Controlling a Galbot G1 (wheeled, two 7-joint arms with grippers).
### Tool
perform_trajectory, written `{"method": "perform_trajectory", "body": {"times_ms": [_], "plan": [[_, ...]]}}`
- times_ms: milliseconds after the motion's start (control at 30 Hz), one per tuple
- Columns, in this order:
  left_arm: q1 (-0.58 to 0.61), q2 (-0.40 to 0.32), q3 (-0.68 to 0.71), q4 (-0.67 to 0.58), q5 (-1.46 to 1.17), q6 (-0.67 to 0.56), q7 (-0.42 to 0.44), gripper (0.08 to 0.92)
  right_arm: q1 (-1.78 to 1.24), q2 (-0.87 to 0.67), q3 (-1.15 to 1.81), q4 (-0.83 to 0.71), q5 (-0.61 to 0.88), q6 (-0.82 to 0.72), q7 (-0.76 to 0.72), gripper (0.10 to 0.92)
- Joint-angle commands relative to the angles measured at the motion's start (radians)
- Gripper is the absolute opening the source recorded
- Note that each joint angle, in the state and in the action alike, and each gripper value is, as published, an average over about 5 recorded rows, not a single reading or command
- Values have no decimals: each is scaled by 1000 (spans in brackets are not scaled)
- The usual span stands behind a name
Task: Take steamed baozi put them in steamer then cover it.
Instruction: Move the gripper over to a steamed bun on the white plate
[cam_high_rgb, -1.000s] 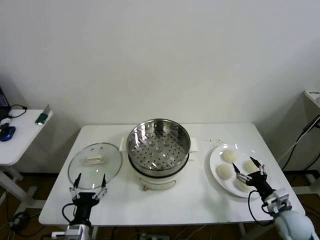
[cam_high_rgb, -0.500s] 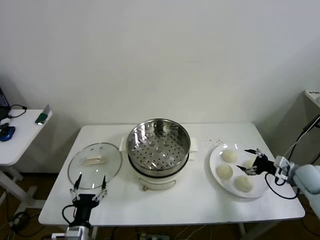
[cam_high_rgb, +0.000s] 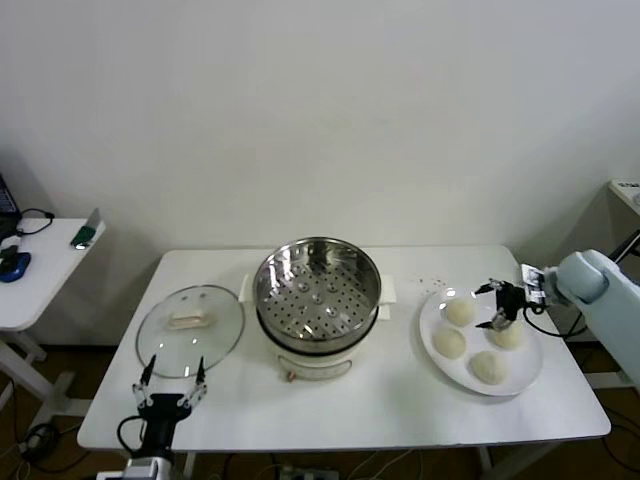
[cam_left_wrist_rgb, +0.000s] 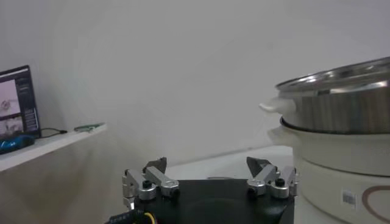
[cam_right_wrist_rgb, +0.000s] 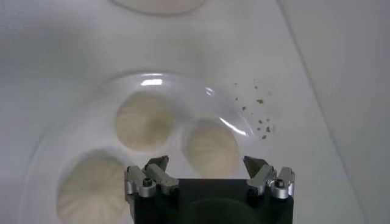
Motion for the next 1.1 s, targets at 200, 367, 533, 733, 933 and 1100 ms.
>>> {"method": "perform_trajectory", "body": {"times_ms": [200,367,533,733,933,1100], "plan": [[0,-1,-3,-11,-44,22,2,823,193,209,-225,-299,-102,46,-66,823],[-4,1,-6,-6,-43,22,2,823,182,252,-208,-347,-139,67,-57,823],[-5,2,-9,-1,-43,21,2,823,176,291,-183,-398,-169,92,-50,823],[-8,3,-12,10,-41,19,1,823,171,323,-181,-424,-174,103,-49,823],[-12,3,-14,13,-40,20,1,823,166,343,-184,-439,-187,113,-56,823],[-13,1,-11,13,-40,19,1,823,165,348,-180,-446,-198,119,-61,823]]}}
